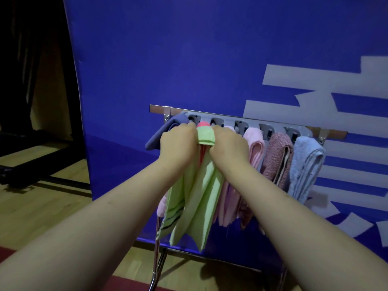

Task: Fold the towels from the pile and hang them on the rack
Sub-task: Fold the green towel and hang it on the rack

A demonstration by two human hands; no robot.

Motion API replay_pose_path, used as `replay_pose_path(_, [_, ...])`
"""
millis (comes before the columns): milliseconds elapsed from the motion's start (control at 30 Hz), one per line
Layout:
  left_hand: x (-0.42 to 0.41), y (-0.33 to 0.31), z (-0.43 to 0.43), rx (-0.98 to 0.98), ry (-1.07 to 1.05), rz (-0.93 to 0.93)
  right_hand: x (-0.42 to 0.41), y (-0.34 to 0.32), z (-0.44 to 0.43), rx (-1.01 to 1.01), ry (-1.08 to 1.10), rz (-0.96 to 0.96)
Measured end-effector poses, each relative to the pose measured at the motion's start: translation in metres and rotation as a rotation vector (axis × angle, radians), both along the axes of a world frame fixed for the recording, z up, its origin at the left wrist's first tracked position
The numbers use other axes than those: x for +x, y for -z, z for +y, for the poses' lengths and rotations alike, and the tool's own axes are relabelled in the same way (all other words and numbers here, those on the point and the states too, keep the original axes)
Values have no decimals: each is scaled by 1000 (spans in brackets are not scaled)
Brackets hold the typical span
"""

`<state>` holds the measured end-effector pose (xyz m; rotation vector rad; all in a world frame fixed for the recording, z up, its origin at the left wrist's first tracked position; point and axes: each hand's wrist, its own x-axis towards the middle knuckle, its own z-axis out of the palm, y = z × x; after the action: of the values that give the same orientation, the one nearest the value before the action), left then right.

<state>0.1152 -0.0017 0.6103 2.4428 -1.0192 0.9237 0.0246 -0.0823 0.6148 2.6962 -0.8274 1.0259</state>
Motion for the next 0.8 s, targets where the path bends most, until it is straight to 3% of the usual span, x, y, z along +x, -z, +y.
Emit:
replay_pose_path(300, [36, -25, -27, -115, 86, 103, 32, -30, -27, -113, 74, 59])
replay_pose_path(500, [59, -40, -49, -151, 75, 37, 57, -39, -41, -125, 92, 79])
replay_pose_path(700, [57, -32, -60, 29, -14, -17, 71, -28, -55, -183, 150, 153])
replay_pose_path(800, [60, -22, -66, 137, 15, 71, 74, -16, -63, -196, 175, 166])
